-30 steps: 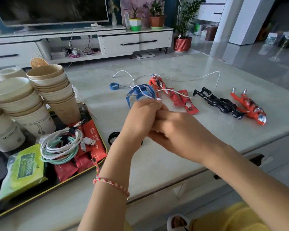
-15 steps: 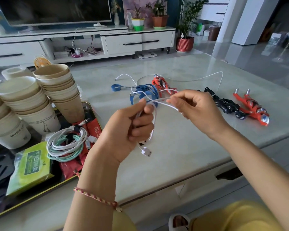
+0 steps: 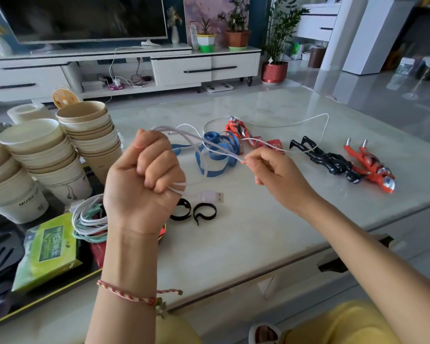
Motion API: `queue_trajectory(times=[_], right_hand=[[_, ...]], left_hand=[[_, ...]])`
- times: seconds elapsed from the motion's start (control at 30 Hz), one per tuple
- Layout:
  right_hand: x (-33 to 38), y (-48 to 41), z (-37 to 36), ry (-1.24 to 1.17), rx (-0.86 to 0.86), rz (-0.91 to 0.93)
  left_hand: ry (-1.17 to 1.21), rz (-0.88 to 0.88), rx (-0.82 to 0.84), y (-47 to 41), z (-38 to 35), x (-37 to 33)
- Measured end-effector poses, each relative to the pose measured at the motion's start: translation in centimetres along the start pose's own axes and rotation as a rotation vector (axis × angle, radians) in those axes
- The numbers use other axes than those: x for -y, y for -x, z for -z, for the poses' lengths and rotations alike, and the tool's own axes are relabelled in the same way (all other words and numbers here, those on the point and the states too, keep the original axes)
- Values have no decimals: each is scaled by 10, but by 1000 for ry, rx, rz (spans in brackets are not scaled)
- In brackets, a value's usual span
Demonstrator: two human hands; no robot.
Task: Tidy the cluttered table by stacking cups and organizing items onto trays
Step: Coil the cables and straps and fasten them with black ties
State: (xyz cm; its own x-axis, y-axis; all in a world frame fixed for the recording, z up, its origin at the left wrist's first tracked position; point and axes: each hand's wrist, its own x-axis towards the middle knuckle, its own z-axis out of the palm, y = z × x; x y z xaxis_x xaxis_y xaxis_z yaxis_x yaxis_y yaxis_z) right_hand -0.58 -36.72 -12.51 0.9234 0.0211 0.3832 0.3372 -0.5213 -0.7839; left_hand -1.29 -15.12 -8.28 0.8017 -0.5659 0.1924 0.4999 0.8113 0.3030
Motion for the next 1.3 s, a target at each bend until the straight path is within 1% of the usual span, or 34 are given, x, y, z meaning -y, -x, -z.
queue_trajectory(times=[0.07,0.13,0.2,0.27,0.33,0.4,0.5,0.57,0.67,0.73,0.83,0.9,0.97,1.03,1.13,1.2,1.3], right_hand=[[6,3,-6,81,33,66],[15,8,-13,293,114,180],[26,14,-20,520,149,321],[36,18,-23,619,145,475],[44,19,-25,627,175,545],[49,20,-24,611,177,578],[53,20,-20,575,123,601],[53,20,-16,519,72,589],[52,17,-9,514,32,583],[51,16,-5,509,49,559],[48,12,1,482,103,513],[44,8,7,482,72,458],[38,3,15,415,32,378],[33,-1,19,296,28,296],[26,-4,15,222,55,220],[21,-6,11,170,44,168],[18,-8,8,82,13,102]], left_hand=[[14,-16,15,-3,0,-2],[-47,-31,19,-10,0,-1],[-296,-58,-47,-20,0,3],[-635,-63,-159,-29,2,13],[-969,-90,-258,-35,4,27],[-1206,-123,-324,-37,4,40],[-1416,-151,-361,-37,4,47],[-1500,-176,-366,-38,5,48],[-1524,-161,-328,-37,6,47],[-1551,-124,-314,-35,5,48],[-1680,-103,-374,-33,9,45],[-1772,-106,-413,-31,13,40],[-1769,-95,-433,-27,16,35],[-1714,-39,-408,-22,14,35],[-1580,38,-313,-20,7,39],[-1434,49,-271,-20,3,39],[-1154,50,-242,-18,2,35]])
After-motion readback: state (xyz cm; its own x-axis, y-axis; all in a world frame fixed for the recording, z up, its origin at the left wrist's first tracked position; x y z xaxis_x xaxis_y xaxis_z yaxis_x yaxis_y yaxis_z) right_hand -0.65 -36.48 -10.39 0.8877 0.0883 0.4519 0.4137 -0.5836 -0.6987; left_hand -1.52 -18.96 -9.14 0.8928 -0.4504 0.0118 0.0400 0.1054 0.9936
